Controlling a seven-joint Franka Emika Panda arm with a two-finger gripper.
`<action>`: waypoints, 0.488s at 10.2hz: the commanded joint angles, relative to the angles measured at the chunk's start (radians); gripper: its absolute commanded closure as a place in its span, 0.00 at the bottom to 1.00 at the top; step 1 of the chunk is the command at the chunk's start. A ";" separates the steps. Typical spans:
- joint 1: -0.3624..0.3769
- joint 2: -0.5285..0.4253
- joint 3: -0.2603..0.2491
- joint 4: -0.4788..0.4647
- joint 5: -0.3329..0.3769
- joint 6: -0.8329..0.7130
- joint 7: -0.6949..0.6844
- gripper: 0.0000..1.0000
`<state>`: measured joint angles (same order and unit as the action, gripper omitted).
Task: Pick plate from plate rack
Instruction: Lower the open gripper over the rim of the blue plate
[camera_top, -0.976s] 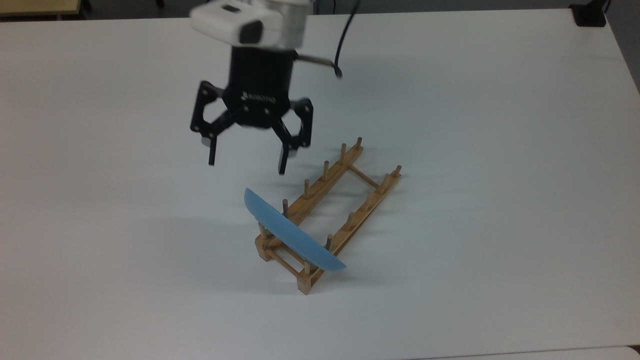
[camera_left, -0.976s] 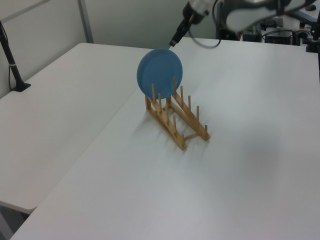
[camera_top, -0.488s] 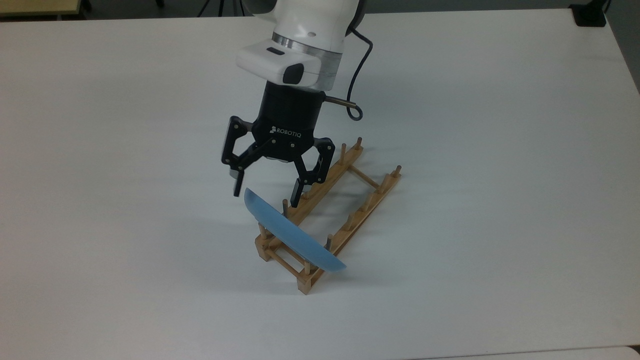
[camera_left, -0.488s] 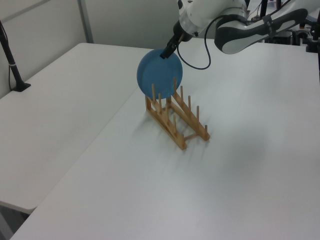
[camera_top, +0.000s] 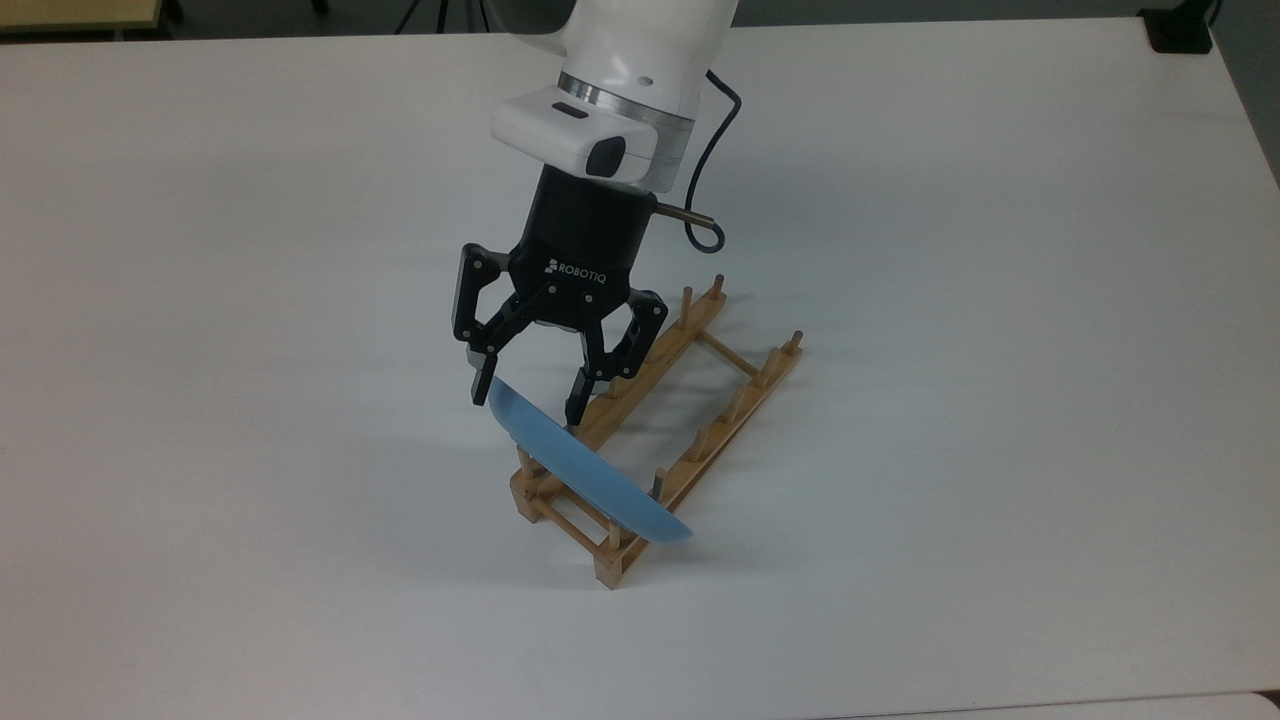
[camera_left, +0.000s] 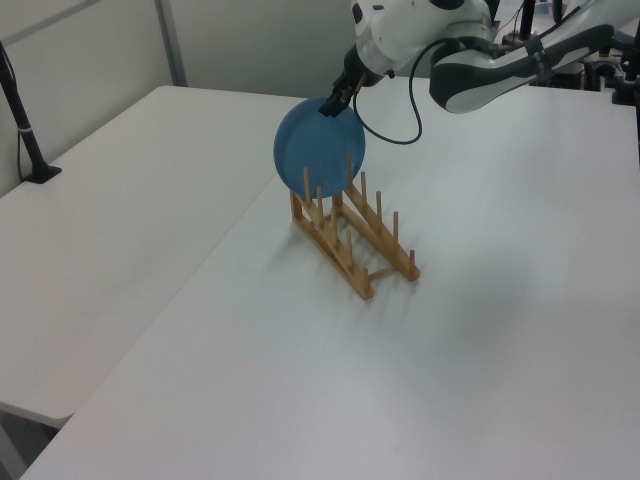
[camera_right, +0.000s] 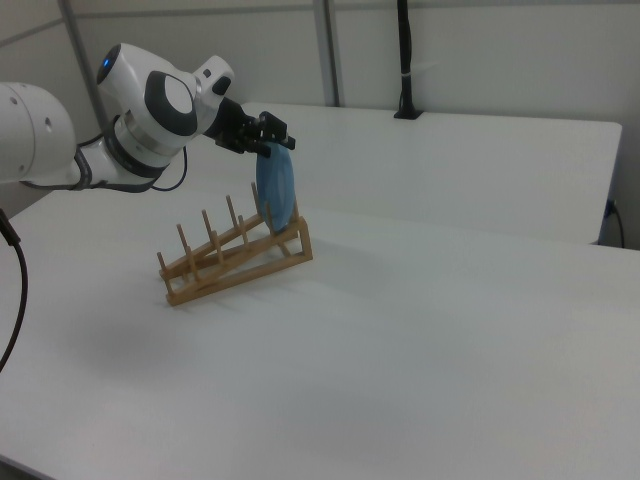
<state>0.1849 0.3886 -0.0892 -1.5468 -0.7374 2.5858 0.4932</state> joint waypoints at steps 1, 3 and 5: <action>0.018 0.025 -0.024 0.021 -0.040 0.004 0.027 0.35; 0.018 0.026 -0.024 0.025 -0.042 0.004 0.028 0.58; 0.018 0.027 -0.024 0.027 -0.043 0.004 0.028 0.72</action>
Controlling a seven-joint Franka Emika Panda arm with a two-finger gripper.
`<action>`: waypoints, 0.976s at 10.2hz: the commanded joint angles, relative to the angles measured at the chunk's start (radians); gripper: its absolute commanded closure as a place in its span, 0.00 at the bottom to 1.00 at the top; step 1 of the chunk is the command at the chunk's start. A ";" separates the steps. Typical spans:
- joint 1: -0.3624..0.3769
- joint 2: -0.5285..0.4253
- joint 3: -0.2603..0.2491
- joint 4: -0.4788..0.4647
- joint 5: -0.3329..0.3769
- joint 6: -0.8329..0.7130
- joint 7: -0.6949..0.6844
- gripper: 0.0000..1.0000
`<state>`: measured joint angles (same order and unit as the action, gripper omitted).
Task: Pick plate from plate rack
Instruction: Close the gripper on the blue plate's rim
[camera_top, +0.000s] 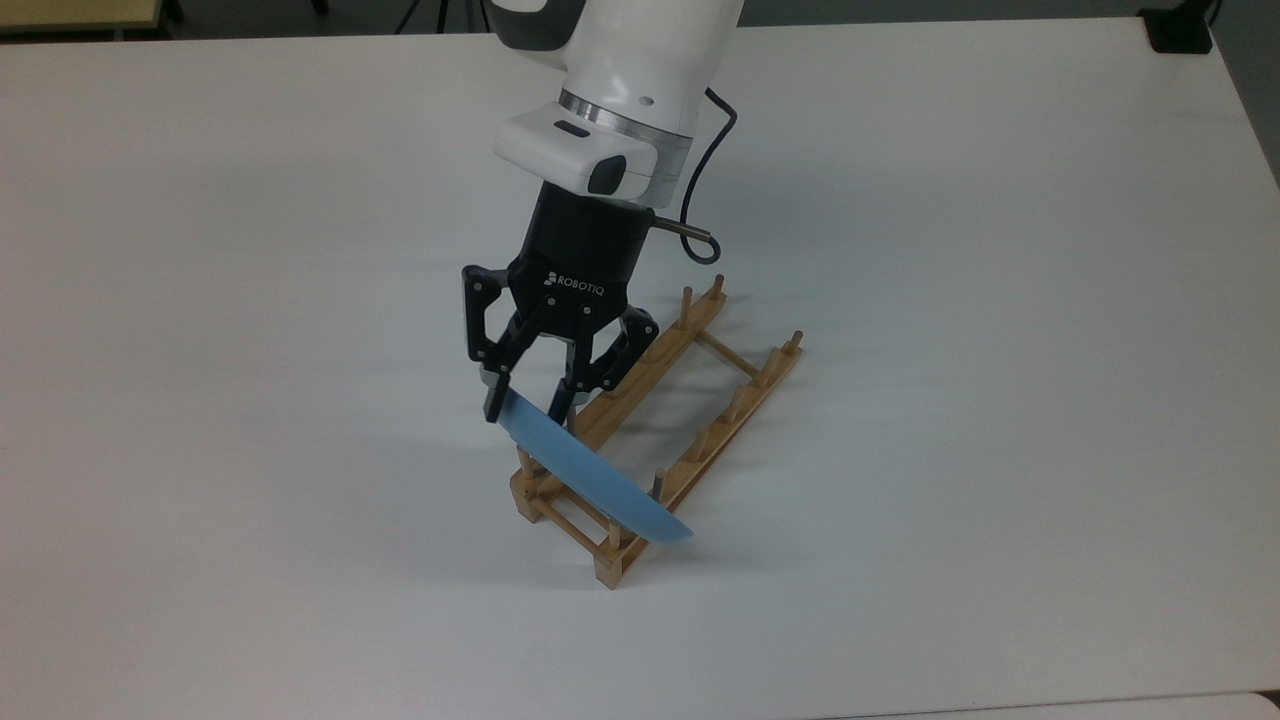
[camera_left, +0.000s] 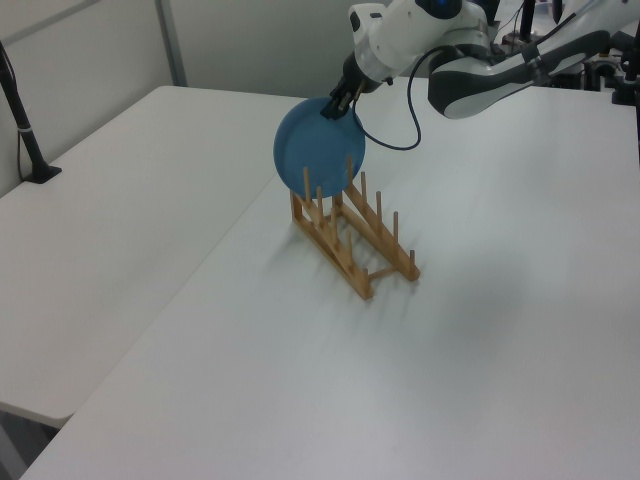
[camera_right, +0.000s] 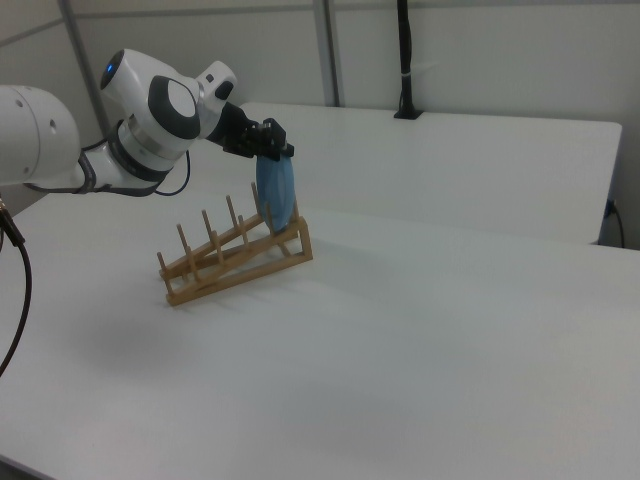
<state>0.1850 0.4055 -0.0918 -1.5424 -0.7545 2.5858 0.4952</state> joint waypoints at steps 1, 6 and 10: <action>0.016 0.010 -0.022 0.024 -0.028 0.004 0.025 0.79; 0.014 0.006 -0.022 0.024 -0.028 0.004 0.026 1.00; 0.010 -0.007 -0.031 0.059 -0.026 0.004 0.026 1.00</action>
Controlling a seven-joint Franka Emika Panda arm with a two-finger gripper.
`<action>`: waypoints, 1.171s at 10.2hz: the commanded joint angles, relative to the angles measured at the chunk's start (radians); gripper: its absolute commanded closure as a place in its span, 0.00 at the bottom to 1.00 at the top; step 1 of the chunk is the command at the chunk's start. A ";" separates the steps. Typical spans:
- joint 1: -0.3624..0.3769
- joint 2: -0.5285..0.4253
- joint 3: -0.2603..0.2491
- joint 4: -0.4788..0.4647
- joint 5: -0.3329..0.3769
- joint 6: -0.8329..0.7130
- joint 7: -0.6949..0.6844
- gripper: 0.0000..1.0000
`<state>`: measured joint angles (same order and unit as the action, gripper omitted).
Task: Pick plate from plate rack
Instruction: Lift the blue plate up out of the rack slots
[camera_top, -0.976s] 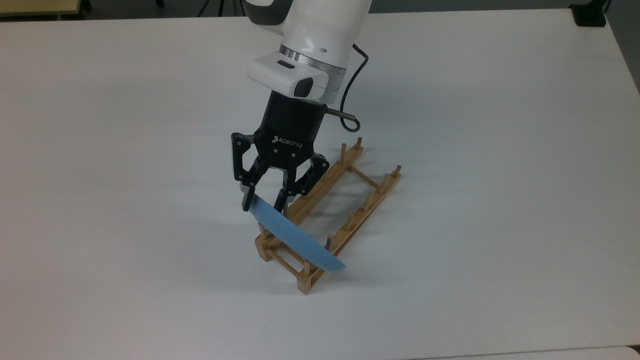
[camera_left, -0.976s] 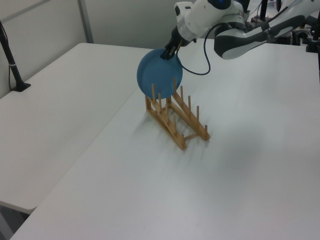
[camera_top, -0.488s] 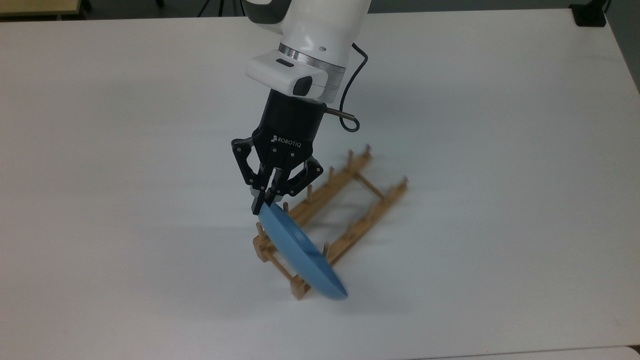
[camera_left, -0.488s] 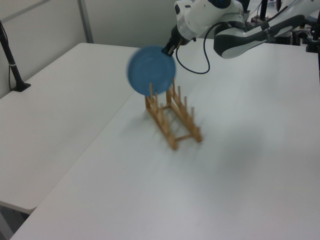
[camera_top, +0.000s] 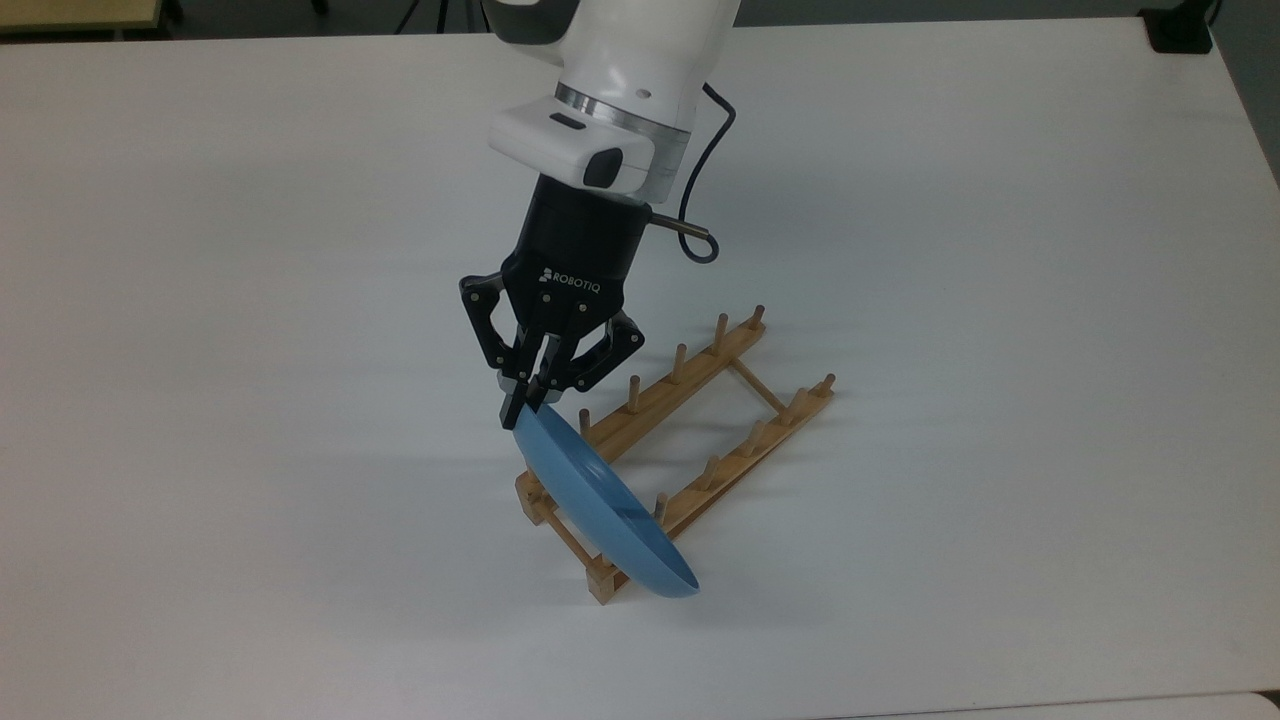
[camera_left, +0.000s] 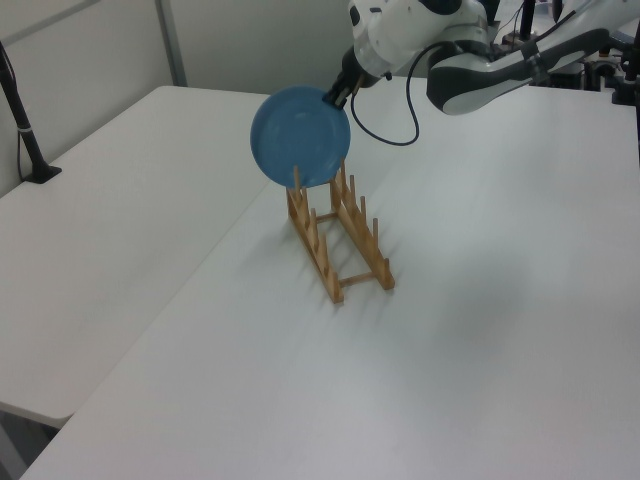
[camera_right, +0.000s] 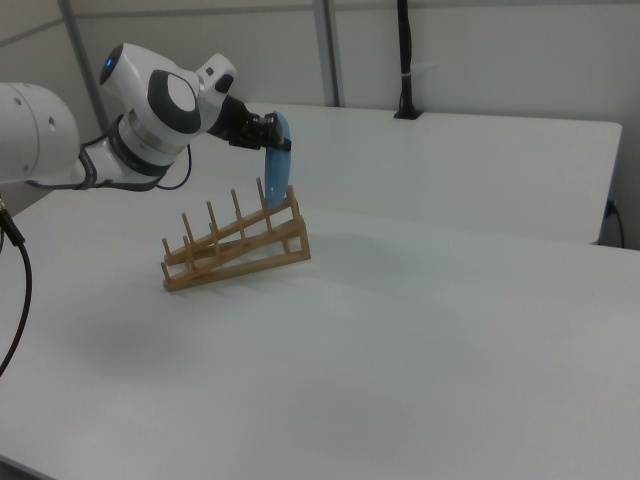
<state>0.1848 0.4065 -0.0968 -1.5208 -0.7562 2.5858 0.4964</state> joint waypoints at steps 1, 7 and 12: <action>0.010 -0.017 -0.035 0.045 -0.023 0.005 0.025 1.00; -0.068 -0.132 -0.034 0.047 0.229 0.013 0.165 1.00; -0.191 -0.284 -0.026 -0.101 0.845 -0.185 -0.230 1.00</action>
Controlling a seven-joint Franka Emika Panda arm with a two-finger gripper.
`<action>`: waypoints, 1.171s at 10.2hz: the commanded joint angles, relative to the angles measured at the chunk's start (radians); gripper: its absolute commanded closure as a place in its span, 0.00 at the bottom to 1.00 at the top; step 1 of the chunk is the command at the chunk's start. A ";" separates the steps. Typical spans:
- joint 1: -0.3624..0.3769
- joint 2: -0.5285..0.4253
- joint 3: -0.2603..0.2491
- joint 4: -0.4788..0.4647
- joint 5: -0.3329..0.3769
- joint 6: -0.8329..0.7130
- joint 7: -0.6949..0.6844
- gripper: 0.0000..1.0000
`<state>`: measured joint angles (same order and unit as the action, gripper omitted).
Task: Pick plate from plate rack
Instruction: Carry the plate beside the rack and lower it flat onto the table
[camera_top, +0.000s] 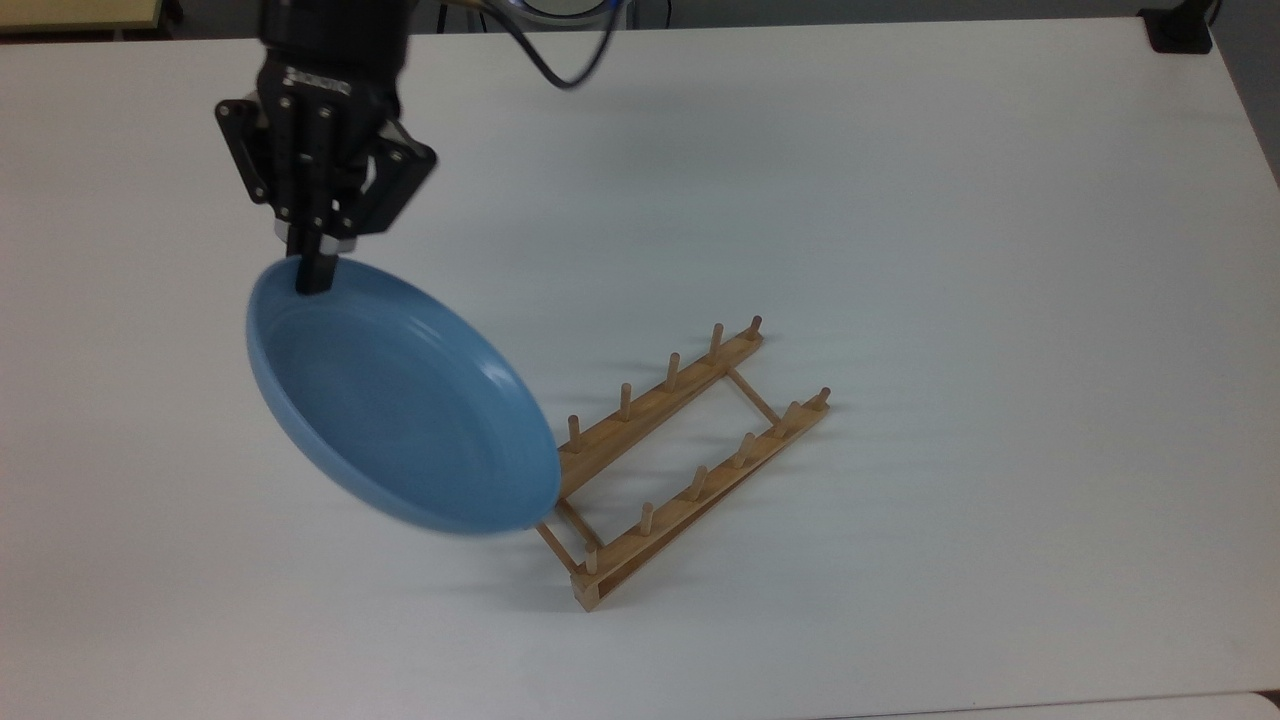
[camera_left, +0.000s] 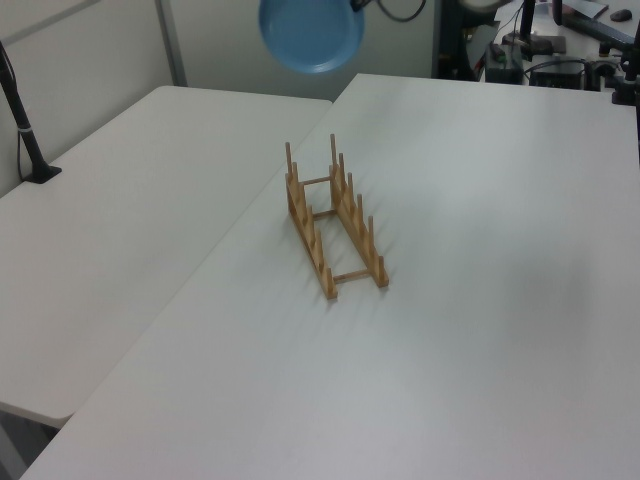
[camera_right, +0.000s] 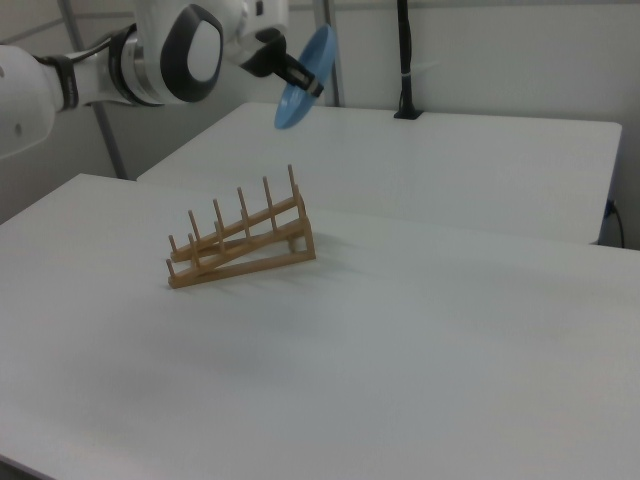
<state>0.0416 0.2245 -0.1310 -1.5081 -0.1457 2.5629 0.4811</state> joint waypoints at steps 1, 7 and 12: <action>-0.074 -0.103 -0.002 -0.109 0.367 -0.320 -0.377 1.00; -0.121 0.054 -0.098 -0.116 0.495 -0.704 -0.818 1.00; -0.120 0.232 -0.101 -0.133 0.465 -0.525 -0.886 1.00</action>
<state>-0.0875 0.4251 -0.2194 -1.6347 0.3306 1.9758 -0.3721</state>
